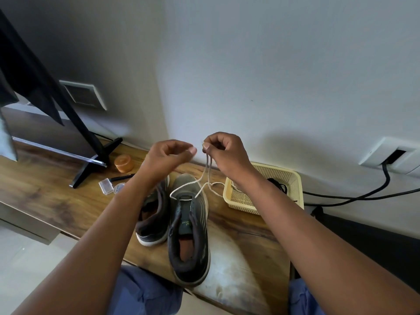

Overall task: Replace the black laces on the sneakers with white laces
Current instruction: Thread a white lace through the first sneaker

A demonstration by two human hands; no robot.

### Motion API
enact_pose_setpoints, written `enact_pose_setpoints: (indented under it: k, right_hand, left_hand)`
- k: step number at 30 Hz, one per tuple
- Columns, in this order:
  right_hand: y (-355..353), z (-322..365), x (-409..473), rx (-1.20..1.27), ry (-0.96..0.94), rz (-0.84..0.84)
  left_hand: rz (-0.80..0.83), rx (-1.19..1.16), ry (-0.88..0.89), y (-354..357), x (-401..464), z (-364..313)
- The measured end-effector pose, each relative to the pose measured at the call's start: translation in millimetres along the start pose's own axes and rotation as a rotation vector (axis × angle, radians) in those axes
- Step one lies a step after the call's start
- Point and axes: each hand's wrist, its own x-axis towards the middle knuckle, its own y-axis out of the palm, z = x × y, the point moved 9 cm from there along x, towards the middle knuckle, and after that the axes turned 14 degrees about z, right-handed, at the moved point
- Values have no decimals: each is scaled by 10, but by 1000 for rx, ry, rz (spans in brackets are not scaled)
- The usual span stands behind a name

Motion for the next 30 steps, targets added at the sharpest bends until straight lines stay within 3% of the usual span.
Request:
enact_pose_setpoints:
  k: [3, 5, 10, 21, 30]
  right_hand:
    - [32, 154, -11, 146, -44, 2]
    - [70, 306, -7, 221, -82, 12]
    - [99, 751, 34, 260, -174, -1]
    - [267, 996, -160, 186, -172, -99]
    - [111, 1613, -230, 240, -283, -144]
  left_hand:
    - [134, 516, -108, 64, -44, 194]
    - [211, 632, -216, 168, -50, 369]
    - [291, 727, -305, 427, 127, 492]
    - [239, 773, -329, 444, -67, 728]
    - [183, 708, -352, 309, -54, 777]
